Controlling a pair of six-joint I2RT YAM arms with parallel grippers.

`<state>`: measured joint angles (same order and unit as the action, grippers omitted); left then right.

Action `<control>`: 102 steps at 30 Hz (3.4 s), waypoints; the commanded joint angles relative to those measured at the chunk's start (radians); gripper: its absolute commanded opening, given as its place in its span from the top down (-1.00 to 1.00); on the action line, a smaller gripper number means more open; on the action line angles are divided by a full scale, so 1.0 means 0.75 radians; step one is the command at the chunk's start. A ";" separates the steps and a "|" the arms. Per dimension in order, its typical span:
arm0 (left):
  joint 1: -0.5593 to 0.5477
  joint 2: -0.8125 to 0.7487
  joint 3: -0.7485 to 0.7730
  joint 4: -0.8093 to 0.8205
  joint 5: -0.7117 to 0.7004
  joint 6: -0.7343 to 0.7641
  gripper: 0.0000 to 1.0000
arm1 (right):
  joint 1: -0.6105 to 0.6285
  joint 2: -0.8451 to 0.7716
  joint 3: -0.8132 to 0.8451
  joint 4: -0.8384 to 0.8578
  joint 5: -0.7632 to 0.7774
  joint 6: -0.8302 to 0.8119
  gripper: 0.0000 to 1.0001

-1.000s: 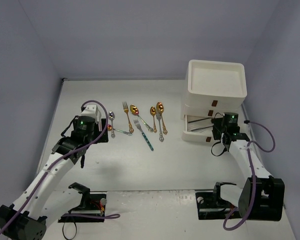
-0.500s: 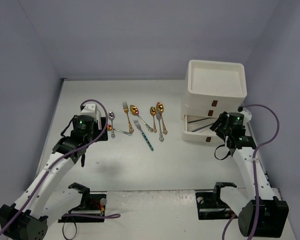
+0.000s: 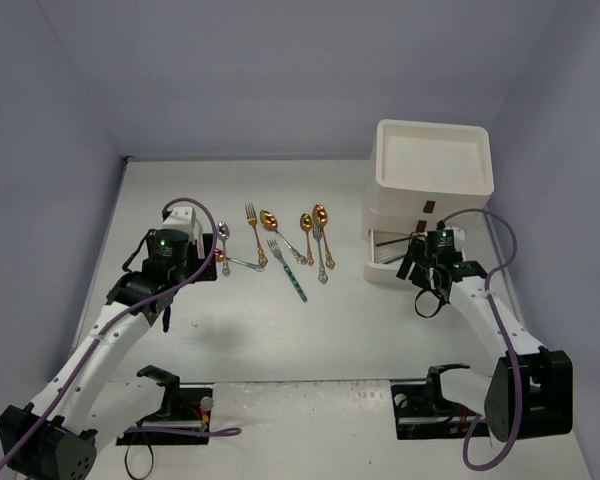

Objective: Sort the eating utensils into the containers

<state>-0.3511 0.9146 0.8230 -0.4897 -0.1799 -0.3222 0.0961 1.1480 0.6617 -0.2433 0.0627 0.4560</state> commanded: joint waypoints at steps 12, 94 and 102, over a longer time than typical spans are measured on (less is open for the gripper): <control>0.012 0.015 0.012 0.078 0.022 0.016 -0.62 | 0.015 0.208 0.082 0.388 -0.011 -0.175 -0.38; 0.010 -0.081 -0.015 0.099 0.023 0.017 -0.62 | -0.397 0.118 -0.372 1.478 -0.319 0.421 -0.40; 0.010 -0.084 -0.013 0.095 0.013 0.018 -0.62 | -0.438 0.368 -0.335 1.651 -0.340 0.413 0.27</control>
<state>-0.3511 0.8628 0.7898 -0.4633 -0.1595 -0.3176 -0.2151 1.3715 0.3616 0.8151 -0.1696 0.7636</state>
